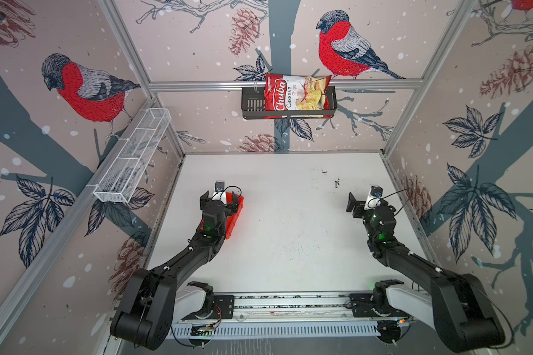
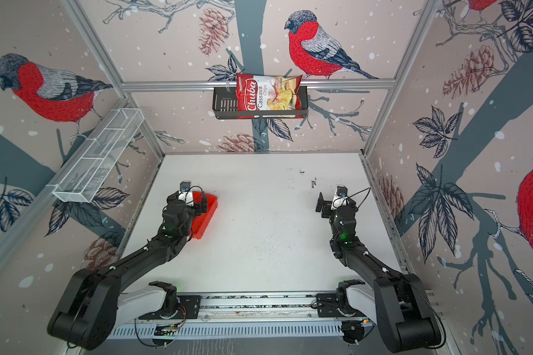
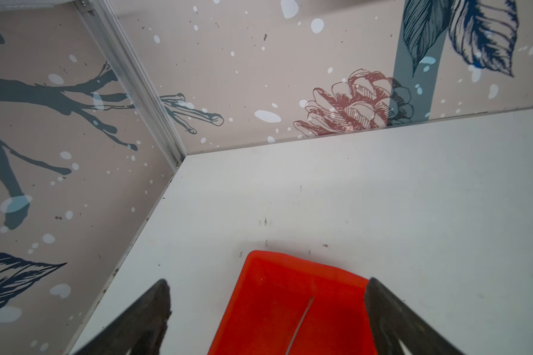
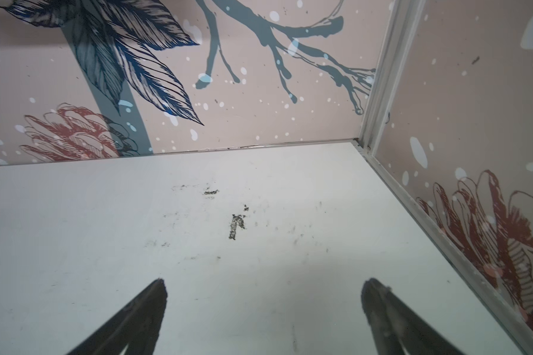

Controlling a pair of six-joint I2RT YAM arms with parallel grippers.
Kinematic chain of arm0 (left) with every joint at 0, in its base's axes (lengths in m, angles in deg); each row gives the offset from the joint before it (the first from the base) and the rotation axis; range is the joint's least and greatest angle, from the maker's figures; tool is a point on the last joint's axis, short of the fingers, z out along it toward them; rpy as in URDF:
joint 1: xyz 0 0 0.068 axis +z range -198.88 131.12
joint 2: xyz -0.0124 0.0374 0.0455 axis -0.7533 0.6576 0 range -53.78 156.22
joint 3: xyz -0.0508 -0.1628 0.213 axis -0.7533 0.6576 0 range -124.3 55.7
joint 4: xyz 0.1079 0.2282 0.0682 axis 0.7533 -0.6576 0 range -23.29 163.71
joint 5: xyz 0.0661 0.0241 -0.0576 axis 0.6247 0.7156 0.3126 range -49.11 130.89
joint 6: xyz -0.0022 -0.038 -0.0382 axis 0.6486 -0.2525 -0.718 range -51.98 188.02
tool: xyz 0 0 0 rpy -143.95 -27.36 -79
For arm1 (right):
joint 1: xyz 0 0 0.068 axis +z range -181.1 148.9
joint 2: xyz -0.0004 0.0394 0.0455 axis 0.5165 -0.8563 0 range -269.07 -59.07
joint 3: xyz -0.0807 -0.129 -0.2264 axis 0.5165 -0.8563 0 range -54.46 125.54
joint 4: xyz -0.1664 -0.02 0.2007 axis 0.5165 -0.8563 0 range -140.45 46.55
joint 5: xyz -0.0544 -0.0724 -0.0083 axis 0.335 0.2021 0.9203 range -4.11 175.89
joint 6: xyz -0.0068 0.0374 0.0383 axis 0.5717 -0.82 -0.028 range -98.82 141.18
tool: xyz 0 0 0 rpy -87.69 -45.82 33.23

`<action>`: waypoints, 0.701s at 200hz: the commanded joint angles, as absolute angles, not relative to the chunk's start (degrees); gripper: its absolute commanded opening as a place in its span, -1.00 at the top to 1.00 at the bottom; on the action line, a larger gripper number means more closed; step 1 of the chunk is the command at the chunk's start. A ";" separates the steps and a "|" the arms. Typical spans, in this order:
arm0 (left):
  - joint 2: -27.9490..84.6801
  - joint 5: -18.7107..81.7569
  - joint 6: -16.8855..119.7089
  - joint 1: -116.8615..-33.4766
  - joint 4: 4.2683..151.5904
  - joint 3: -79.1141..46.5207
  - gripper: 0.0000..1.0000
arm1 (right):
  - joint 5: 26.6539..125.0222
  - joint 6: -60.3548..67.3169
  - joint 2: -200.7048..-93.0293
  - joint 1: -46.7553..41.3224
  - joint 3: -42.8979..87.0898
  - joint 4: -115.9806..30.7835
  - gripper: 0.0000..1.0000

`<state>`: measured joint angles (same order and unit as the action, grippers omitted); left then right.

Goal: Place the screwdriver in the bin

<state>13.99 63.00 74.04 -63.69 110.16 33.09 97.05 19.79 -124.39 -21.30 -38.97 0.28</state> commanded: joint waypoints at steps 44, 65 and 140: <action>19.31 63.57 70.24 -58.18 130.04 41.64 -0.94 | 99.14 19.25 -134.70 -25.96 -41.58 15.92 -0.99; 22.68 60.62 68.24 -55.41 136.34 43.38 -0.94 | 97.64 18.24 -136.54 -26.97 -40.37 16.43 -0.99; 34.72 47.00 65.41 -48.74 150.22 43.85 -0.95 | 93.78 16.81 -144.37 -30.25 -39.69 22.36 -0.99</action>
